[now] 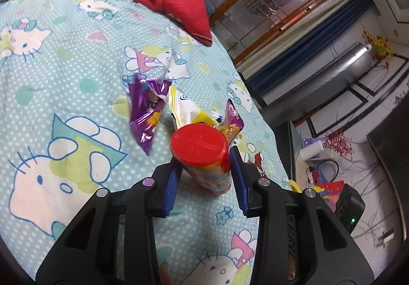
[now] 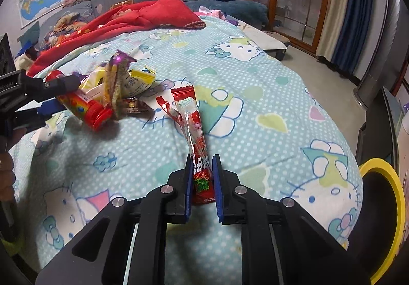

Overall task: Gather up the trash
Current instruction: 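Grasp the red candy tube with the left tool while the right tool grasps the red-white wrapper, then carry the candy tube and wrapper over the yellow bin with both tools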

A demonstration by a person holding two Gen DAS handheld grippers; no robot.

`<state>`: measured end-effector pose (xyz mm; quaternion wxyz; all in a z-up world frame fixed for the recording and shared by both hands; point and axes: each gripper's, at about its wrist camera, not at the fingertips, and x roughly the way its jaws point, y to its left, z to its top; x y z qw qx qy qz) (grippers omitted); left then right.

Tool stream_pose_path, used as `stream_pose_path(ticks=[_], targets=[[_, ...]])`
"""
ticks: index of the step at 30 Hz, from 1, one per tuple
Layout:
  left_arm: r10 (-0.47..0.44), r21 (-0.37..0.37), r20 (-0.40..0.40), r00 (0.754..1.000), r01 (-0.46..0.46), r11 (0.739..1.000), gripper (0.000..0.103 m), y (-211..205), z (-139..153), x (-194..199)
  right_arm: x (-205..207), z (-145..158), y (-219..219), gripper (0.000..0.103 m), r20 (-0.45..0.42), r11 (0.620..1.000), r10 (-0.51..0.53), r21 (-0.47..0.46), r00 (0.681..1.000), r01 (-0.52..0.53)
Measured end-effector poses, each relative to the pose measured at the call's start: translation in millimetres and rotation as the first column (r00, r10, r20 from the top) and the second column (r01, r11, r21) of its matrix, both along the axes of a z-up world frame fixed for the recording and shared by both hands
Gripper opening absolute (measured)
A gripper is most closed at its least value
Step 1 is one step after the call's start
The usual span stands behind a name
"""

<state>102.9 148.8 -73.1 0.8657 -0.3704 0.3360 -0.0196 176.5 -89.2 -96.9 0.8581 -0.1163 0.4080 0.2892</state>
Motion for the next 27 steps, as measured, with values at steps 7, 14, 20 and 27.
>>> stream_pose_path(ticks=[7,14,20,27], targets=[[-0.031,0.04,0.013,0.999,0.03,0.999,0.029,-5,12,-9,-8,6,-6,0.014,-0.019,1.0,0.003,0.021,1.0,-0.003],[-0.051,0.095,-0.023,0.998,0.053,0.994,0.031,-12,8,-14,-10,7,-13,0.014,-0.029,1.0,-0.006,0.023,1.0,0.007],[-0.062,0.127,-0.067,0.996,0.07,0.989,0.032,-13,-1,-24,-10,8,-21,0.014,-0.034,0.999,-0.022,0.029,0.999,0.023],[-0.115,0.176,-0.068,0.991,0.125,0.976,0.029,-25,-1,-36,-11,16,-27,0.014,-0.026,0.999,-0.025,0.047,0.999,0.026]])
